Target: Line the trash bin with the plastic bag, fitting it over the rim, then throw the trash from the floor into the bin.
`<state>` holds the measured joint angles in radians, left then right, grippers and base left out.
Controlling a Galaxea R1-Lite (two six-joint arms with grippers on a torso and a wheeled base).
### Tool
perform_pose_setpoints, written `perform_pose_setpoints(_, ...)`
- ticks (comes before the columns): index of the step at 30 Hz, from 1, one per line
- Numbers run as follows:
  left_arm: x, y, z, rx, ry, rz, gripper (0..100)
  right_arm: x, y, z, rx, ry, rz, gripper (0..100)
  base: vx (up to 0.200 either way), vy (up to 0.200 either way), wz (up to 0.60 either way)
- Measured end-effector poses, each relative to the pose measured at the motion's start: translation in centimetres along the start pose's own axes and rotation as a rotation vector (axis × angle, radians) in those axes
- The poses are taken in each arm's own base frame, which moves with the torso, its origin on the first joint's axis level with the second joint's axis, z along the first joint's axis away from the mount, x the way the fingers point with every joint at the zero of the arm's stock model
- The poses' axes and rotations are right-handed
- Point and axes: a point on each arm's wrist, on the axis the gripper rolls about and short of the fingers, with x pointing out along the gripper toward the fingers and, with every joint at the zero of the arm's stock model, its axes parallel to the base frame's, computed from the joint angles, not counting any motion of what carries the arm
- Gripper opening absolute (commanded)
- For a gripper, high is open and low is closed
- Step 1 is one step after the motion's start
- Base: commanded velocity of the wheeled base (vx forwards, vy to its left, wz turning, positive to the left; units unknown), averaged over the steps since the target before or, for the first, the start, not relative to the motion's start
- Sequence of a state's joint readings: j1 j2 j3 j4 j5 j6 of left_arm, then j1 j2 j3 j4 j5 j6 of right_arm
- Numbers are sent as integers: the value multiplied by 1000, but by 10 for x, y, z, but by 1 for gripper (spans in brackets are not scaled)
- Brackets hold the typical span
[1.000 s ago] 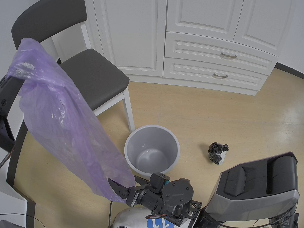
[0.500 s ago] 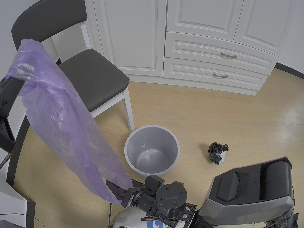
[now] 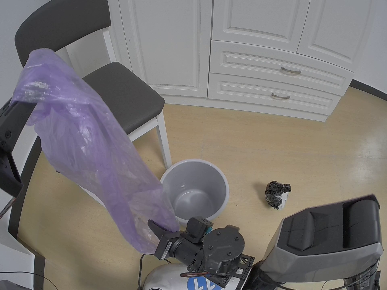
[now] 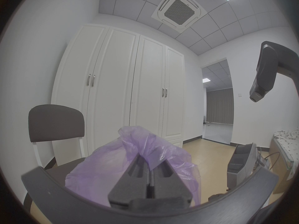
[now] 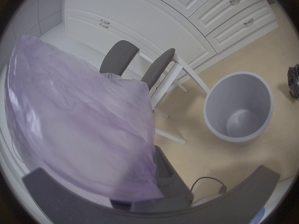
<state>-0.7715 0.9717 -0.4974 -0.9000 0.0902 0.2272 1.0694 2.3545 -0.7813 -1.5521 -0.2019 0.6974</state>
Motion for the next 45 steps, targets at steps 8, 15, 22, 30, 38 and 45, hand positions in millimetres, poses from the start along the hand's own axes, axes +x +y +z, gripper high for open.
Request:
perform_pose_setpoints(8,1,-1,-4,2,21,-2,0,-10,-7,33,-197,-48,-27,0,0,0,0)
perform_pose_setpoints(15,0,-3,-14,11,99,-21,0,-33,-21,83,-443,-110,-90,0,0,0,0)
perform_pose_setpoints(22,0,-6,-24,19,183,-46,0,-75,-11,133,-560,-74,-184,0,0,0,0)
perform_pose_setpoints(30,3,-9,-37,23,254,-69,0,-145,14,172,-649,26,-276,0,0,0,0)
perform_pose_setpoints(38,10,-16,-59,10,354,-96,0,-205,42,195,-760,-62,-333,0,0,0,0)
perform_pose_setpoints(45,9,-17,-70,11,408,-104,0,-221,48,198,-793,-103,-355,0,0,0,0)
